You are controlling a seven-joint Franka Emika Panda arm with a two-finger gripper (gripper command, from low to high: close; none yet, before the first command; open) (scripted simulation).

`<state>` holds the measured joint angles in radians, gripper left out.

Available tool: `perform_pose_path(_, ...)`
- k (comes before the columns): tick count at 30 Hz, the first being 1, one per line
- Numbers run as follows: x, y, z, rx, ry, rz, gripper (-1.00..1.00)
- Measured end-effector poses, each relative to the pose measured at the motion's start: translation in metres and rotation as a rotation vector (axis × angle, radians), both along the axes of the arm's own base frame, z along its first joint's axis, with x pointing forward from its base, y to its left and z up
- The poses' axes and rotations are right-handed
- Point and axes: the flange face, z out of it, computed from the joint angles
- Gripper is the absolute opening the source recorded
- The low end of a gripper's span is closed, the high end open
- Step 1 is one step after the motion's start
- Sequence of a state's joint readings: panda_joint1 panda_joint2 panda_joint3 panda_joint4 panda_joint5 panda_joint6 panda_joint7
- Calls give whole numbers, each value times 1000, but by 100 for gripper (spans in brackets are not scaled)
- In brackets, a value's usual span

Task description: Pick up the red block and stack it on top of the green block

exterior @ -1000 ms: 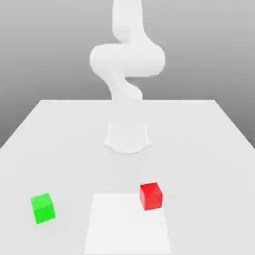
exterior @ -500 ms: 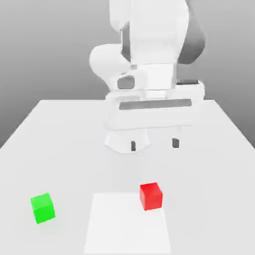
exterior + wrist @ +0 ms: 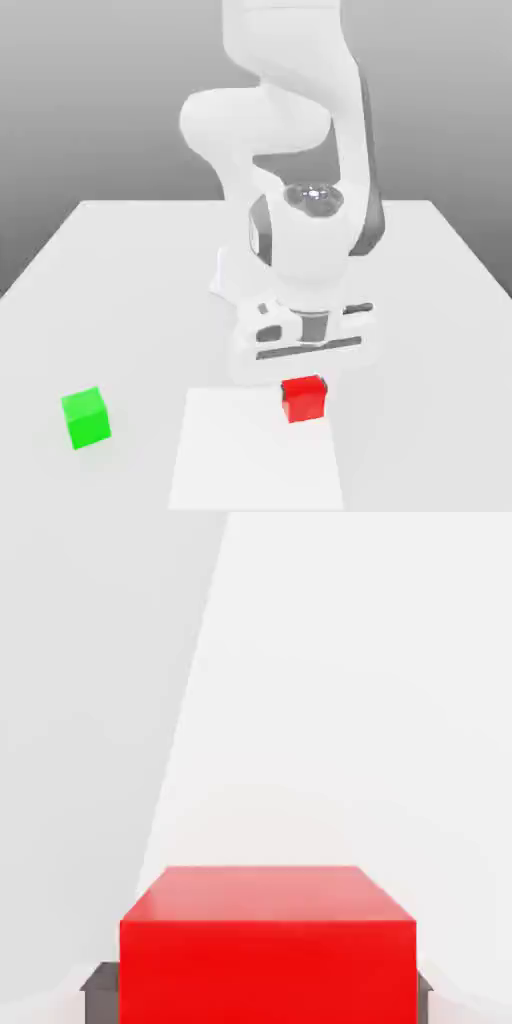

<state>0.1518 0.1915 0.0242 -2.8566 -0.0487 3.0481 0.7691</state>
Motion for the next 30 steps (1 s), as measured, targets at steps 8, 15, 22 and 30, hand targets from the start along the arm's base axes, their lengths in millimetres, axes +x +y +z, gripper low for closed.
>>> perform_pose_path(8, 1, 0, 46, -1, 0, 1, -100)
perform_pose_path(15, 16, -35, 68, -6, -1, -312, -100)
perform_pose_path(22, 33, -85, 74, -11, -2, -752, -100)
perform_pose_path(30, 43, -146, 81, -13, -4, -1250, -100)
